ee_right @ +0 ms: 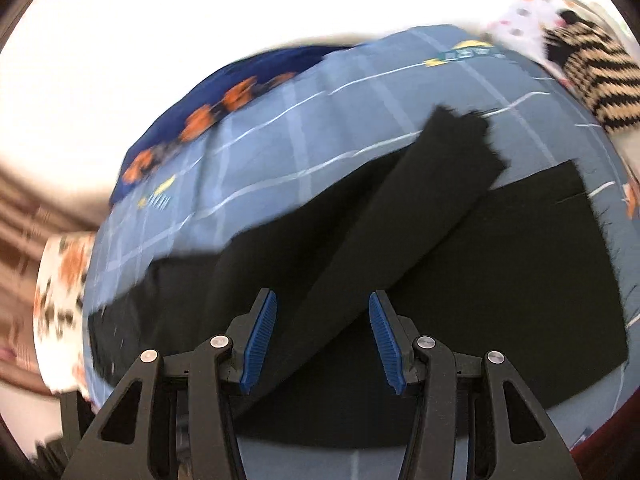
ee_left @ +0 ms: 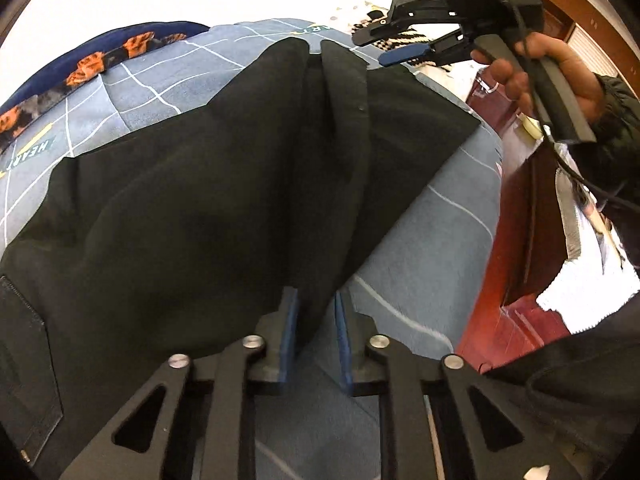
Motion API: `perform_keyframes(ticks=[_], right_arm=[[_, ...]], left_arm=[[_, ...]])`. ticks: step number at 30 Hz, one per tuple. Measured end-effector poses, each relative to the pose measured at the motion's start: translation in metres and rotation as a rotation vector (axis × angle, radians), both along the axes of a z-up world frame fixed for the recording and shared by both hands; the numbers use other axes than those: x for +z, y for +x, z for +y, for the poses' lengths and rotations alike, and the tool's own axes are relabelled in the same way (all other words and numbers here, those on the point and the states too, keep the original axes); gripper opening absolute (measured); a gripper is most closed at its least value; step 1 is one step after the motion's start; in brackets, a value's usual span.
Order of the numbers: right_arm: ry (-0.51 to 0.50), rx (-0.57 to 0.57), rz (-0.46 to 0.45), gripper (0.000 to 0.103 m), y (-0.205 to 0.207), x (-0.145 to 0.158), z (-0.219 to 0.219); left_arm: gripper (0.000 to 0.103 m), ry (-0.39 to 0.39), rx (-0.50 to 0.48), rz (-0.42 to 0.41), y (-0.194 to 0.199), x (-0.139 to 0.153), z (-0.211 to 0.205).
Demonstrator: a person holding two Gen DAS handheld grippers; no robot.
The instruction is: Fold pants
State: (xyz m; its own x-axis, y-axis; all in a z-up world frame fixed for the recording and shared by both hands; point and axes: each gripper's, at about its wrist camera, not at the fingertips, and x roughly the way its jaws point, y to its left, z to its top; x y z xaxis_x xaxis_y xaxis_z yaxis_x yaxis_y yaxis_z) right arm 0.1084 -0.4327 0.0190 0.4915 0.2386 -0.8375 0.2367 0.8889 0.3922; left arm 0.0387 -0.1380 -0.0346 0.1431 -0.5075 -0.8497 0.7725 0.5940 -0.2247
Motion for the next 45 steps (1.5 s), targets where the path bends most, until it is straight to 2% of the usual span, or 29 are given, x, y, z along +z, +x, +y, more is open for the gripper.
perform_keyframes(ticks=[2, 6, 12, 16, 19, 23, 25, 27, 29, 30, 31, 35, 37, 39, 43, 45], right_arm=[[0.025, -0.053, 0.014, 0.05, 0.013, -0.005, -0.021], [-0.012, -0.132, 0.032, 0.05, 0.037, -0.009, -0.057], [0.094, -0.309, 0.081, 0.05, 0.043, -0.037, -0.11], [0.138, -0.379, 0.084, 0.05, 0.046, -0.053, -0.13], [0.181, -0.417, 0.049, 0.05, 0.049, -0.06, -0.141], [0.161, -0.424, 0.039, 0.047, 0.056, -0.06, -0.145], [0.143, -0.416, 0.031, 0.04, 0.06, -0.06, -0.143], [0.125, -0.404, 0.038, 0.024, 0.064, -0.062, -0.14], [0.116, -0.398, 0.033, 0.021, 0.065, -0.063, -0.137], [0.11, -0.393, 0.034, 0.011, 0.066, -0.063, -0.136], [0.111, -0.394, 0.03, 0.005, 0.066, -0.062, -0.135], [0.142, -0.395, -0.016, 0.004, 0.06, -0.052, -0.133], [0.153, -0.406, -0.053, 0.003, 0.051, -0.037, -0.132], [0.115, -0.417, -0.096, 0.003, 0.036, -0.017, -0.132], [0.063, -0.476, -0.156, 0.003, -0.018, 0.015, -0.142], [0.022, -0.511, -0.14, 0.002, -0.052, 0.019, -0.147]], left_arm=[[0.007, -0.009, 0.013, 0.026, 0.005, -0.003, -0.002], [0.005, -0.026, 0.035, 0.045, 0.013, -0.004, -0.003], [0.004, -0.045, 0.057, 0.08, 0.02, -0.007, 0.001], [0.004, -0.044, 0.055, 0.088, 0.02, -0.007, 0.001], [0.005, -0.05, 0.063, 0.106, 0.023, -0.007, 0.002], [0.004, -0.052, 0.069, 0.122, 0.028, -0.008, 0.004], [0.005, -0.055, 0.071, 0.126, 0.029, -0.009, 0.004], [0.004, -0.058, 0.078, 0.133, 0.031, -0.009, 0.006], [0.004, -0.063, 0.084, 0.14, 0.032, -0.01, 0.007], [0.004, -0.063, 0.088, 0.141, 0.033, -0.01, 0.007], [0.004, -0.064, 0.091, 0.142, 0.033, -0.01, 0.007], [0.004, -0.057, 0.09, 0.13, 0.032, -0.008, 0.007], [0.004, -0.053, 0.09, 0.125, 0.031, -0.008, 0.006], [0.004, -0.05, 0.086, 0.118, 0.029, -0.007, 0.006], [0.004, -0.043, 0.072, 0.099, 0.025, -0.007, 0.002], [0.004, -0.038, 0.061, 0.086, 0.022, -0.006, -0.001]])
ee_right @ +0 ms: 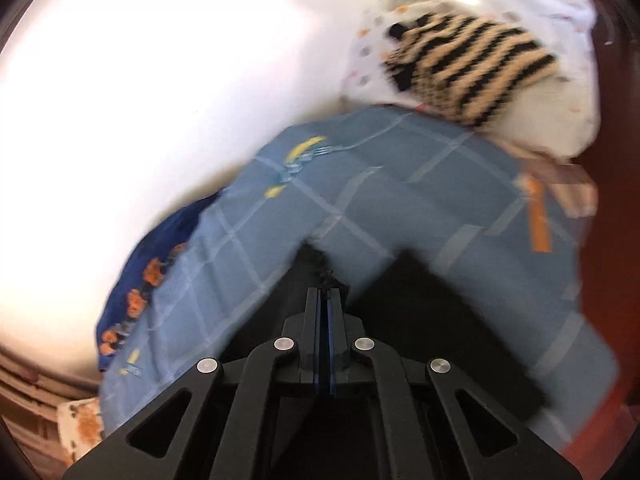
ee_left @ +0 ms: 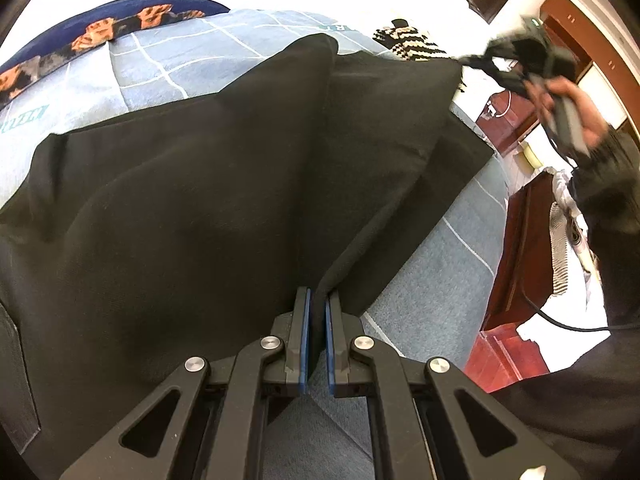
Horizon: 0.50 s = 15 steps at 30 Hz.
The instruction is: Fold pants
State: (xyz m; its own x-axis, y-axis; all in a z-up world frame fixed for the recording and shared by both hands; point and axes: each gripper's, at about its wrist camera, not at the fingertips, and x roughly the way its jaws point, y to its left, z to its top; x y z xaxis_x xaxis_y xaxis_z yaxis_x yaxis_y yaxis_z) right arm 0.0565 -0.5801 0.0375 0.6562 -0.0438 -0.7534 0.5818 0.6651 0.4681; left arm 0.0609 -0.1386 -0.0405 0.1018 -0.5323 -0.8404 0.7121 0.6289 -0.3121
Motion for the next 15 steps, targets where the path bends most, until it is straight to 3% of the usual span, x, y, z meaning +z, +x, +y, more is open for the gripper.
perform_keyframes(ticks=[4, 9, 12, 15], right_arm=[[-0.035, -0.067, 0.102, 0.002, -0.053, -0.027, -0.006], [0.033, -0.123, 0.159, 0.002, -0.081, -0.069, -0.015], [0.01, -0.127, 0.133, 0.002, -0.085, -0.062, -0.014], [-0.08, -0.122, 0.138, 0.002, -0.095, -0.047, -0.005]], left_arm=[[0.005, 0.018, -0.026, -0.033, -0.005, 0.002, -0.006], [0.005, 0.023, -0.04, -0.037, -0.008, 0.004, -0.01], [0.005, 0.012, -0.059, -0.046, -0.008, 0.009, -0.01], [0.005, 0.002, -0.085, -0.058, -0.011, 0.012, -0.011]])
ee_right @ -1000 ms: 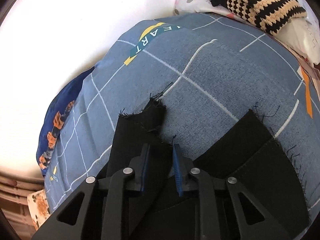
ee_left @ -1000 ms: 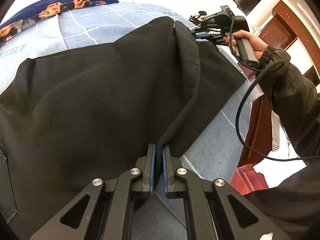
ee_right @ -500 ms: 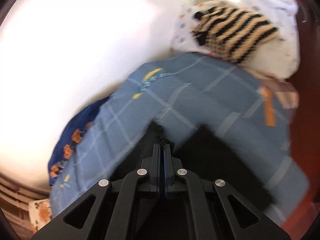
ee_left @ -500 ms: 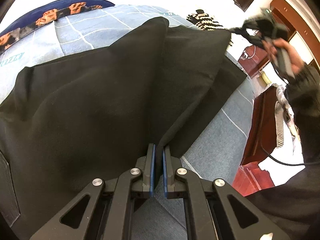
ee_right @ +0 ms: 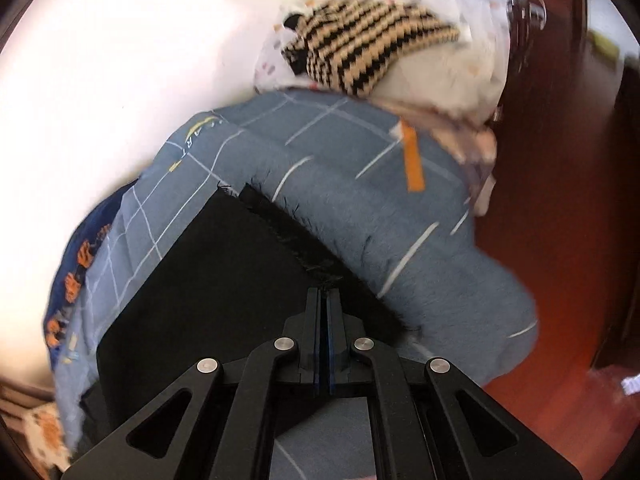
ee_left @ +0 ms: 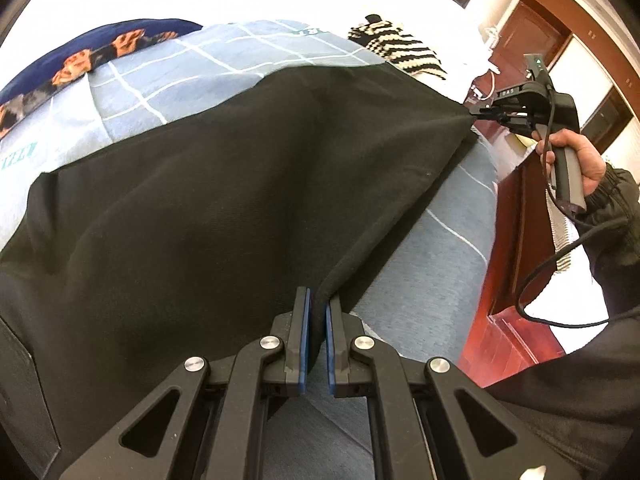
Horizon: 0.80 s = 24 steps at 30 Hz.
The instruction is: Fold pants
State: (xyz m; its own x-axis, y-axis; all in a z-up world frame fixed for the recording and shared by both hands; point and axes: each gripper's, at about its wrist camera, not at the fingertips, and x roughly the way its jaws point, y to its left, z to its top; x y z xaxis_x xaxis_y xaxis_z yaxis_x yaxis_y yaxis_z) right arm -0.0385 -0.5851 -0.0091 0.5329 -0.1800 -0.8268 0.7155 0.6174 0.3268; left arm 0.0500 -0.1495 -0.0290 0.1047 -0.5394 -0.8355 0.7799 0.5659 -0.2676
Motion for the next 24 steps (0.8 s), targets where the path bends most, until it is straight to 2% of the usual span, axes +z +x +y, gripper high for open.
perform_keyframes(ticks=[3, 8, 11, 13, 14, 16, 17, 18, 20, 22, 24], right_arm=[[-0.024, -0.004, 0.02, 0.002, -0.011, 0.001, 0.002], [-0.029, -0.026, 0.068, 0.002, -0.017, -0.018, -0.003], [-0.024, -0.029, 0.099, 0.002, -0.013, -0.032, -0.004], [-0.037, -0.03, 0.116, 0.007, -0.011, -0.032, -0.004], [-0.038, -0.025, 0.134, 0.011, -0.01, -0.032, -0.004], [-0.035, -0.016, 0.155, 0.017, -0.01, -0.029, -0.006], [-0.034, -0.011, 0.159, 0.019, -0.011, -0.026, -0.005], [-0.023, -0.007, 0.152, 0.02, -0.013, -0.021, -0.005], [-0.036, -0.011, 0.135, 0.02, -0.015, -0.008, -0.001], [-0.092, 0.024, 0.139, 0.02, -0.008, 0.011, 0.011], [-0.143, 0.082, 0.127, 0.021, 0.006, 0.032, 0.029]], left_arm=[[0.005, -0.002, -0.016, 0.01, 0.001, -0.002, 0.0], [0.005, 0.017, -0.052, 0.001, -0.001, -0.005, -0.006], [0.008, 0.01, -0.029, 0.033, 0.004, -0.009, -0.006], [0.01, -0.004, -0.009, 0.066, 0.007, -0.01, -0.004], [0.015, -0.021, 0.003, 0.094, 0.011, -0.01, -0.002], [0.034, -0.038, 0.016, 0.119, 0.014, -0.009, 0.001], [0.048, -0.052, 0.029, 0.126, 0.015, -0.006, 0.004], [0.058, -0.077, 0.04, 0.121, 0.016, 0.0, 0.008], [0.061, -0.119, 0.045, 0.114, 0.018, 0.012, 0.018], [0.062, -0.175, 0.058, 0.102, 0.023, 0.026, 0.03], [0.065, -0.2, 0.128, 0.049, 0.034, 0.04, 0.051]])
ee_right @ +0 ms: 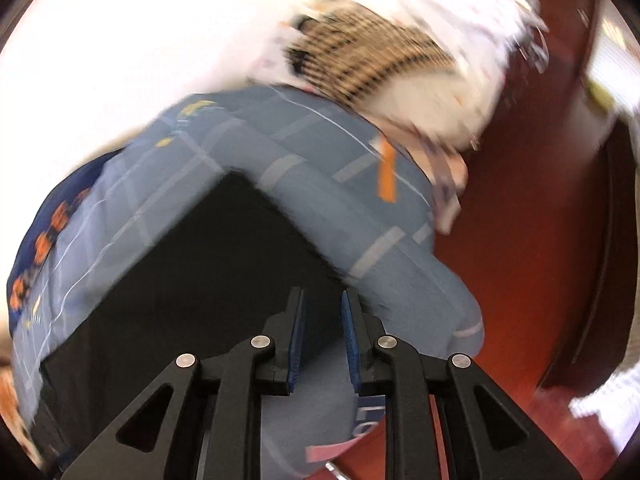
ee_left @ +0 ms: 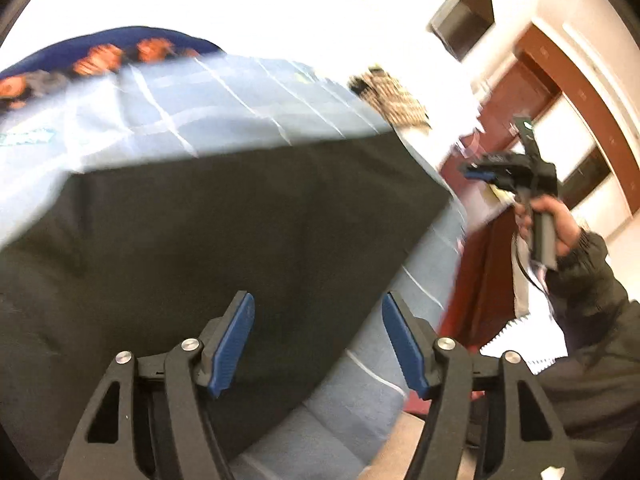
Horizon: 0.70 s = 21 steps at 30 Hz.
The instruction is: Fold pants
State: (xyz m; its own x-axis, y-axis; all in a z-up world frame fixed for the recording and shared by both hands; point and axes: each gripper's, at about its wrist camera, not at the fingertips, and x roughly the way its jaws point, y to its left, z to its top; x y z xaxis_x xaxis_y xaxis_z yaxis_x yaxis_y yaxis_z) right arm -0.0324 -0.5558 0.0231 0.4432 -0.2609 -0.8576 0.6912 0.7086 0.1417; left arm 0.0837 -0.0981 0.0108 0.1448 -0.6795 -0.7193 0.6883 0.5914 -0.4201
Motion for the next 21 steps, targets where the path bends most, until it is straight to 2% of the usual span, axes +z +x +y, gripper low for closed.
perform_keyframes(ticks=[3, 5, 10, 13, 18, 21], right_arm=[[0.02, 0.212, -0.052, 0.023, 0.041, 0.023, 0.045], [0.067, 0.414, -0.071, 0.023, 0.081, 0.029, 0.093], [0.248, 0.867, -0.063, 0.023, 0.173, 0.011, 0.22], [0.311, 1.074, -0.04, 0.023, 0.213, -0.002, 0.292], [0.34, 1.265, 0.036, 0.023, 0.257, -0.025, 0.367], [0.328, 1.304, 0.09, 0.023, 0.281, -0.04, 0.39]], left_arm=[[0.065, 0.043, 0.145, -0.08, 0.02, 0.007, 0.033], [0.065, 0.096, 0.232, -0.129, 0.032, 0.006, 0.054], [0.065, 0.185, 0.409, -0.145, 0.052, -0.004, 0.109], [0.064, 0.21, 0.463, -0.139, 0.056, -0.01, 0.136], [0.063, 0.22, 0.489, -0.136, 0.06, -0.02, 0.164], [0.062, 0.214, 0.473, -0.135, 0.058, -0.024, 0.168]])
